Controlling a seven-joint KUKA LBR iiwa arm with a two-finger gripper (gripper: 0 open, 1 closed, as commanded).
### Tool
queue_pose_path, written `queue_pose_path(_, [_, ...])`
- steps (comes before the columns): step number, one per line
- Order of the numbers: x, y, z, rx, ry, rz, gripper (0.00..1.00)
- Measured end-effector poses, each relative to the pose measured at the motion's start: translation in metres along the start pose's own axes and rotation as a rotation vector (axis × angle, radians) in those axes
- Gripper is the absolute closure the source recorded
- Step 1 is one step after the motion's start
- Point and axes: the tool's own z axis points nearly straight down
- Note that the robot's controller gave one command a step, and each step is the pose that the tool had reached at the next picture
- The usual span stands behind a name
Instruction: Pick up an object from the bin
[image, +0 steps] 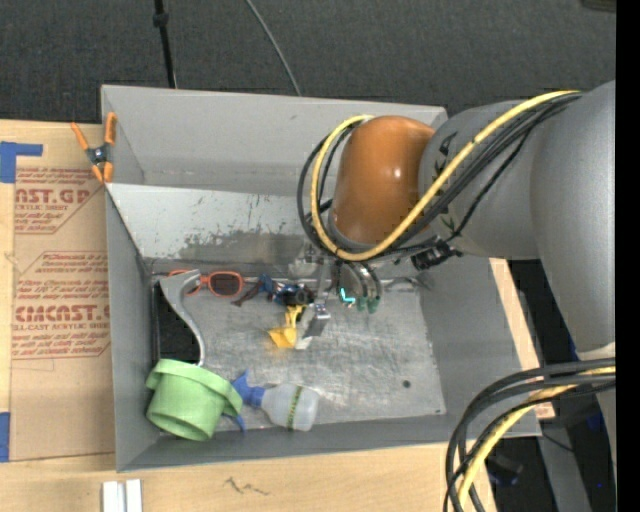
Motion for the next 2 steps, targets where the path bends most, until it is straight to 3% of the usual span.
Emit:
queue_pose_path(1, [-0.001,0.000,-0.001,0.000,-0.002,0.000,0.00])
queue_pose_path(2, [-0.022,-0.001,0.054,-0.003,-0.033,-0.084,1.00])
